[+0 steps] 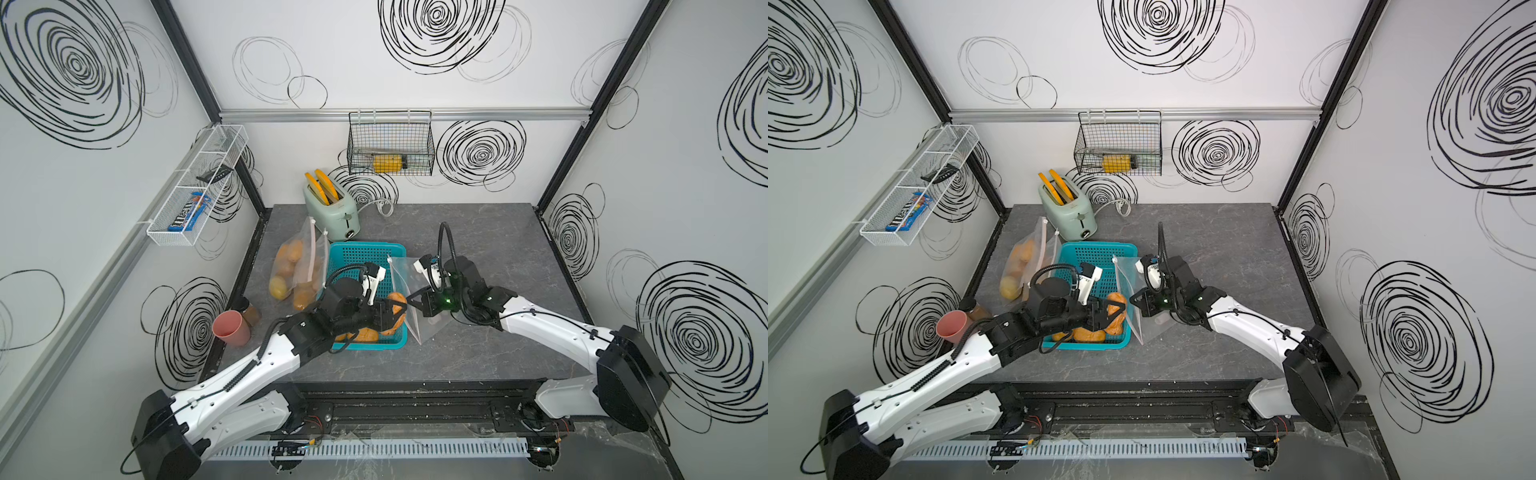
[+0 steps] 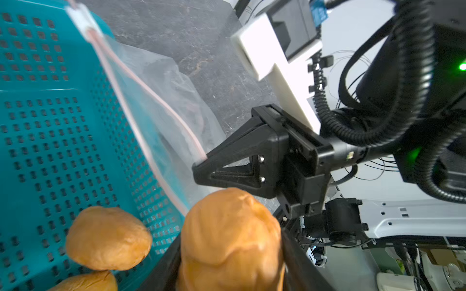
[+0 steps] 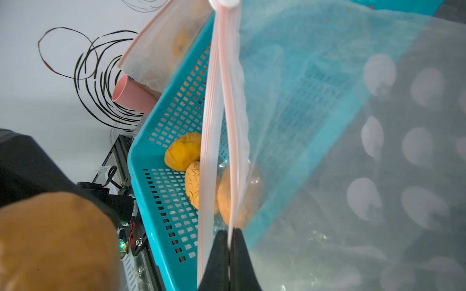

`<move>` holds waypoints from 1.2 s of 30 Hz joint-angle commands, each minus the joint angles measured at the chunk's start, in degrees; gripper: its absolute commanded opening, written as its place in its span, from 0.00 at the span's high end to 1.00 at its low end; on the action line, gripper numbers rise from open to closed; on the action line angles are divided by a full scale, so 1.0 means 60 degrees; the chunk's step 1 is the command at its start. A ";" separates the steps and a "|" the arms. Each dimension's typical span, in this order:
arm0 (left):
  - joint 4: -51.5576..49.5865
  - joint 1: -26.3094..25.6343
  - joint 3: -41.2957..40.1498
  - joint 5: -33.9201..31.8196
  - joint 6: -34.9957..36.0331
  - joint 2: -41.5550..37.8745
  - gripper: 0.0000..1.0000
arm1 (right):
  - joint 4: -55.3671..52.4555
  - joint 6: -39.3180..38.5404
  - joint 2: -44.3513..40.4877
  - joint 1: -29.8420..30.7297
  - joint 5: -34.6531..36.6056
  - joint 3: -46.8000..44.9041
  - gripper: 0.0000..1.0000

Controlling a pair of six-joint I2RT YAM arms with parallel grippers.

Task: Put the potatoes into a zipper bag and zip it
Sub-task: Place the potato into the zipper food storage bag.

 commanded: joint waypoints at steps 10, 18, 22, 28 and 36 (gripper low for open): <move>0.1181 0.0672 -0.0194 0.0306 -0.0506 0.1763 0.58 | -0.0298 0.0294 -0.0933 0.0106 -0.0582 -0.0098 1.00; 0.0761 0.1027 -0.0221 0.0042 -0.0858 0.1754 0.57 | -0.0417 0.0307 -0.0986 0.0462 -0.0645 0.0049 1.00; 0.0679 0.1110 0.0109 0.0378 -0.1495 0.1890 0.53 | -0.0465 0.0388 -0.0850 0.0538 -0.0659 0.0193 1.00; -0.0757 0.1066 0.1037 0.0182 -0.1400 0.2034 0.34 | -0.0201 0.0768 -0.0860 0.0532 -0.0727 0.0310 1.00; -0.0703 0.1051 0.1174 0.1277 -0.1473 0.1594 0.16 | -0.0177 0.0901 -0.0786 0.0360 -0.0883 0.0367 1.00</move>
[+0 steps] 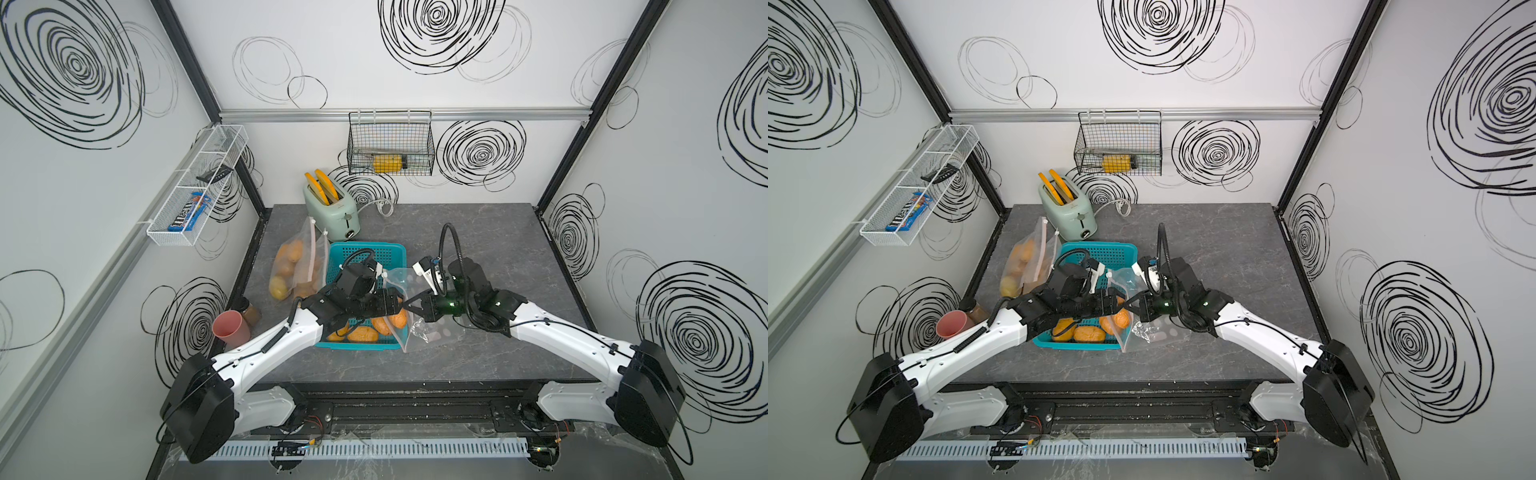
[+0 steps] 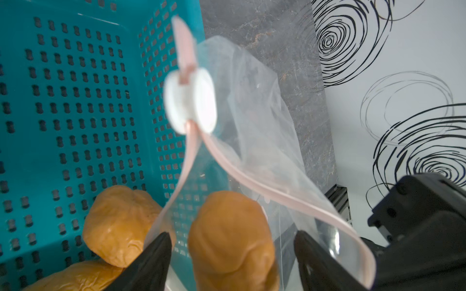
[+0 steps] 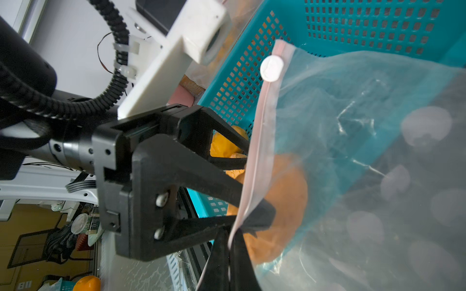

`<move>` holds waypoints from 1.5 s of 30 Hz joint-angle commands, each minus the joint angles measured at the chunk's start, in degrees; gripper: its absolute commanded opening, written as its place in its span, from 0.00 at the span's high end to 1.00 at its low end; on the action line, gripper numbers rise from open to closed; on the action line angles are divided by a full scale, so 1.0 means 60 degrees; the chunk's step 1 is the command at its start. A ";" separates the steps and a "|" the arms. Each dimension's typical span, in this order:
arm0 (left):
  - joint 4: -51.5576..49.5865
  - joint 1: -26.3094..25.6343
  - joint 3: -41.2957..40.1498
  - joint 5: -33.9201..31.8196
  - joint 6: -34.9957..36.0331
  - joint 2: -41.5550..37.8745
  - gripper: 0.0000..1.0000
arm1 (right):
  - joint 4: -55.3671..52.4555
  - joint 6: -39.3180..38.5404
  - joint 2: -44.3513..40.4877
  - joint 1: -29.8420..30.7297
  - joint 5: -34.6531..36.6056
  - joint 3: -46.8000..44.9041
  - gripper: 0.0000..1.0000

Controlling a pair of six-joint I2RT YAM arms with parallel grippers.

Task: Put the potatoes into a zipper bag and zip it
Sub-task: Place the potato into the zipper food storage bag.

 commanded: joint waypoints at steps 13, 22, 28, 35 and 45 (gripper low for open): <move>-0.0571 -0.0093 0.1224 0.1465 0.0310 -0.1099 0.15 | 0.0346 0.0638 -0.0034 -0.0853 -0.1361 0.0134 1.00; -0.2504 0.0379 0.2553 0.0721 0.1598 -0.2022 0.13 | 0.0528 0.0964 -0.0472 -0.1990 -0.2071 -0.0214 1.00; -0.3351 0.0947 0.1718 -0.0828 0.2164 -0.1967 0.13 | -0.0068 0.0386 -0.0563 -0.2054 -0.1246 -0.0077 1.00; -0.2368 0.0094 0.0261 -0.1544 0.2123 -0.0978 0.13 | -0.0115 0.0239 -0.0597 -0.2159 -0.1136 -0.0174 1.00; -0.1650 -0.0811 -0.0119 -0.2941 0.0633 0.0642 0.13 | -0.0262 0.0057 -0.0797 -0.2189 -0.0899 -0.0382 1.00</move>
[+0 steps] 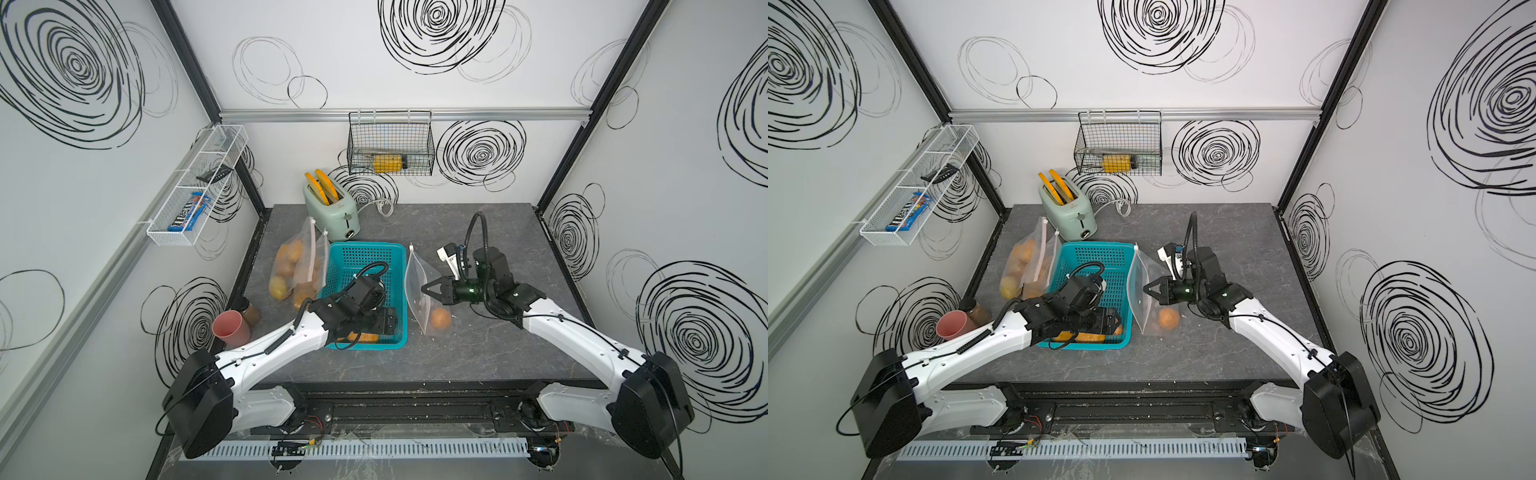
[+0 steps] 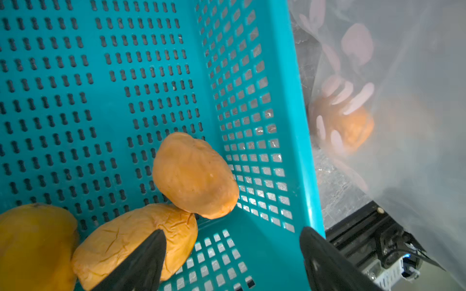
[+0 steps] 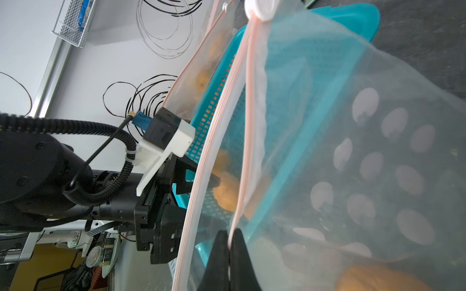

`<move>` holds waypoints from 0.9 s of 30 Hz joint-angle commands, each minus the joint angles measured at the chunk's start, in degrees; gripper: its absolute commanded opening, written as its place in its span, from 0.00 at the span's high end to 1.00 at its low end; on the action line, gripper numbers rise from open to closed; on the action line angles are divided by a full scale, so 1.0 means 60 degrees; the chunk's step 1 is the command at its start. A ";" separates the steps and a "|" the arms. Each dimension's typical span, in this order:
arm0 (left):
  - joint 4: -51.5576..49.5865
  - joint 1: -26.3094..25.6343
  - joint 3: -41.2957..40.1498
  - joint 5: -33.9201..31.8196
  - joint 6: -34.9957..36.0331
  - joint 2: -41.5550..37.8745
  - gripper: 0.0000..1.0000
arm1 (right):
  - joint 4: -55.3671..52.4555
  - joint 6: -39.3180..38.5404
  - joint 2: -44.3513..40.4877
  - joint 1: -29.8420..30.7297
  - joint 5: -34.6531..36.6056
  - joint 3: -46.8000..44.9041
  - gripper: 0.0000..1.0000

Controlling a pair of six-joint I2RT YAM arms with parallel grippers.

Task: Put the potatoes into a zipper bag and zip it
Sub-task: Place the potato into the zipper food storage bag, then pick up the potato from the basket.

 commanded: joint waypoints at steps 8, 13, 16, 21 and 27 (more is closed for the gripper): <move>0.1296 0.0139 -0.0458 -0.0903 -0.0714 0.1363 0.15 | -0.0065 -0.0195 -0.0299 -0.0038 0.0055 -0.0334 1.00; 0.1737 0.0137 -0.0528 -0.0853 -0.0760 0.1909 0.18 | -0.0088 -0.0246 -0.0314 -0.0030 0.0121 -0.0360 1.00; 0.1898 0.0130 -0.0488 -0.0971 -0.0760 0.2159 0.22 | -0.0063 -0.0254 -0.0265 -0.0035 0.0144 -0.0389 1.00; 0.2181 0.0073 -0.0471 -0.0999 -0.0863 0.2392 0.25 | -0.0054 -0.0232 -0.0139 -0.0029 0.0070 -0.0414 1.00; 0.2170 -0.0049 -0.0254 -0.0954 -0.0750 0.2610 0.30 | -0.0032 -0.0232 -0.0159 -0.0025 0.0084 -0.0428 1.00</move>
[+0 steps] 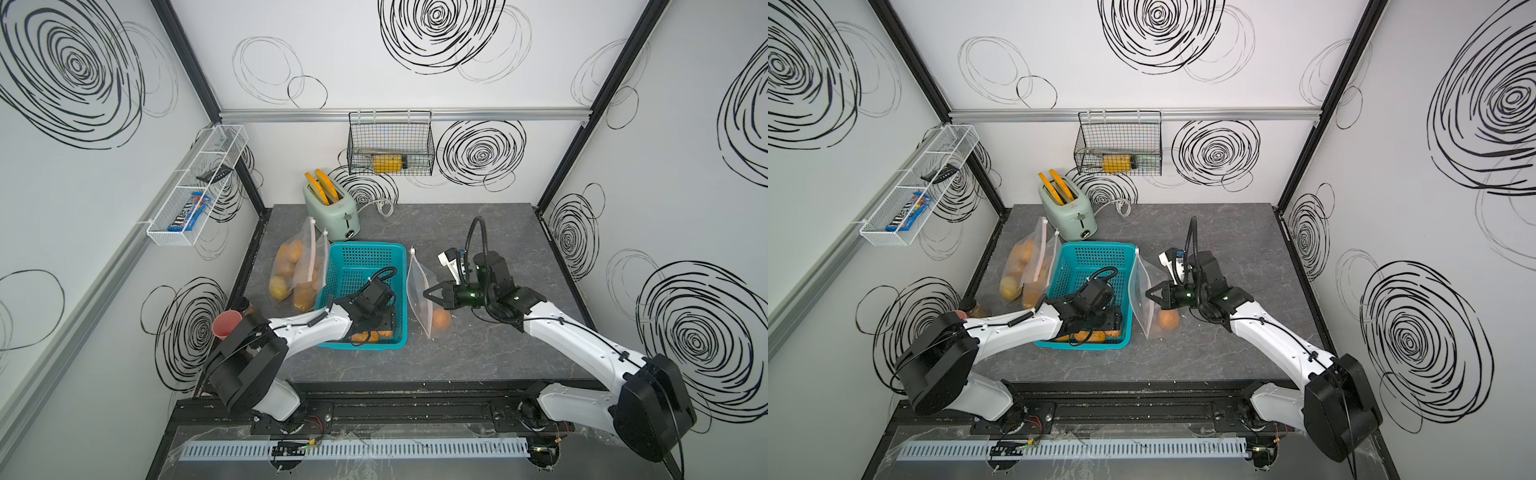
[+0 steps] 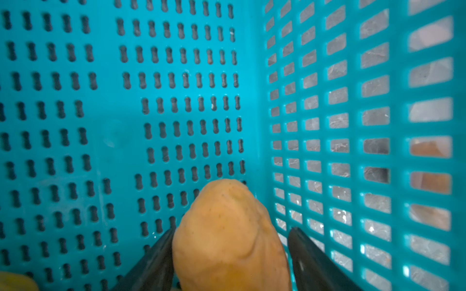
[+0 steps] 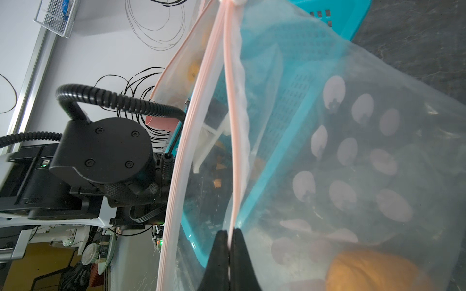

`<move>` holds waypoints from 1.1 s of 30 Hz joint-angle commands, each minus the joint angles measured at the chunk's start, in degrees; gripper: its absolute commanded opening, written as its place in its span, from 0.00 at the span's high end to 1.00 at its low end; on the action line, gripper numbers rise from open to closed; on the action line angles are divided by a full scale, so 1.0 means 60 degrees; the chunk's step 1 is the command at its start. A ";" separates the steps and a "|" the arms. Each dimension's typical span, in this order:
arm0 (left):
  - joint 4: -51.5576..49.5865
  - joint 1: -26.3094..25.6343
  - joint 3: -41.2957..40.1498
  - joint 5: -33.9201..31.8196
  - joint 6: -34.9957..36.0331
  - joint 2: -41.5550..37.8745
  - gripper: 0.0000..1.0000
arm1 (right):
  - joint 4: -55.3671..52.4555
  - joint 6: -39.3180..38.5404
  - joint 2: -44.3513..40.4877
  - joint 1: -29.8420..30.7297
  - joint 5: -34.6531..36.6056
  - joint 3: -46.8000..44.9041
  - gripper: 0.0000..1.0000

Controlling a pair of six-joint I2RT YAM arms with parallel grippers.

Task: Put the potatoes into a zipper bag and zip it
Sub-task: Pick up the potato from the basket, then place the potato into the zipper food storage bag.

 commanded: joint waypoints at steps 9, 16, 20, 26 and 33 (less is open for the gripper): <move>-0.0170 -0.0130 0.0012 -0.0402 -0.0061 -0.1081 0.43 | -0.0043 -0.0177 -0.0145 -0.0028 0.0138 -0.0167 1.00; -0.0891 -0.0133 0.0149 -0.0379 0.0184 -0.2604 0.45 | -0.0155 -0.0314 -0.0102 -0.0022 0.0364 -0.0088 1.00; -0.1539 -0.0048 0.0494 -0.0001 0.0342 -0.3698 0.46 | -0.0187 -0.0382 -0.0091 -0.0016 0.0562 -0.0082 1.00; -0.0422 -0.0179 0.0744 0.2289 0.0138 -0.5077 0.46 | -0.0121 -0.0309 0.0093 0.0104 0.0505 -0.0146 1.00; 0.2004 -0.0752 0.1335 0.4285 -0.0653 -0.4253 0.46 | -0.0185 -0.0324 0.0167 0.0361 0.0663 -0.0021 1.00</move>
